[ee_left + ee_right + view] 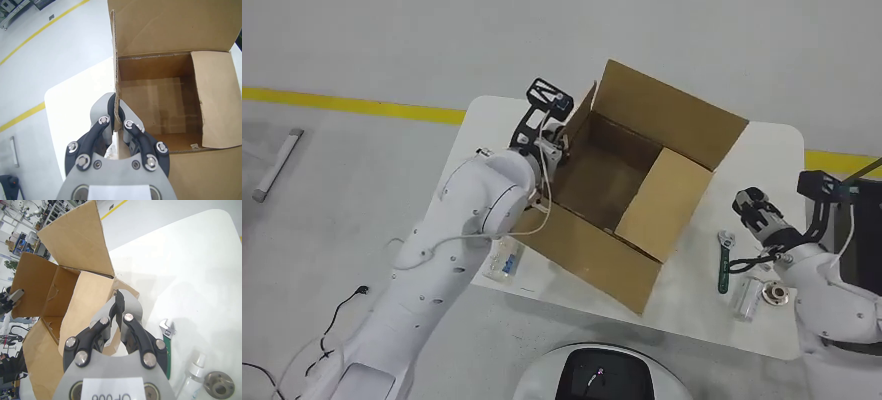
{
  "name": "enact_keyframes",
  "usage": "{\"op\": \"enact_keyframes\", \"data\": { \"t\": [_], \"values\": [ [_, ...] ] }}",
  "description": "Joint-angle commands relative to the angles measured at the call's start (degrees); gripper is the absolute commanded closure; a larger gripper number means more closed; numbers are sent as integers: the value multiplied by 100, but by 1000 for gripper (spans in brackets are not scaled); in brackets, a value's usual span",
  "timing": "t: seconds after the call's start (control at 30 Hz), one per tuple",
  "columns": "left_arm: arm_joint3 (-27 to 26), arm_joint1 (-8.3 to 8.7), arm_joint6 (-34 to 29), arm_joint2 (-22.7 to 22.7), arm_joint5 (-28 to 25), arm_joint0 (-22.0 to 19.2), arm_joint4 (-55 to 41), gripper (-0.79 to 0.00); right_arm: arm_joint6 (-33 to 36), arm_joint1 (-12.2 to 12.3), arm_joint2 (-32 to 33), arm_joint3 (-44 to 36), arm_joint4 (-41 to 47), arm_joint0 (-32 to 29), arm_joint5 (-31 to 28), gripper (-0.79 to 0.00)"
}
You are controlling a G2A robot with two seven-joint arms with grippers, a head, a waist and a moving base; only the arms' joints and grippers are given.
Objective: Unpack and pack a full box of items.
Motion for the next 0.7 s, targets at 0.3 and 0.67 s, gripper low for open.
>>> {"op": "enact_keyframes", "data": {
  "t": [0.3, 0.67],
  "values": [
    [-187, 35, 0, -539, 415, 519, -503, -3, 214, 1, -576, 470, -242, 330, -35, 0],
    [-231, 147, -423, -664, -32, 594, 655, -785, 175, -23, -972, 680, -302, 573, -58, 0]
  ]
}}
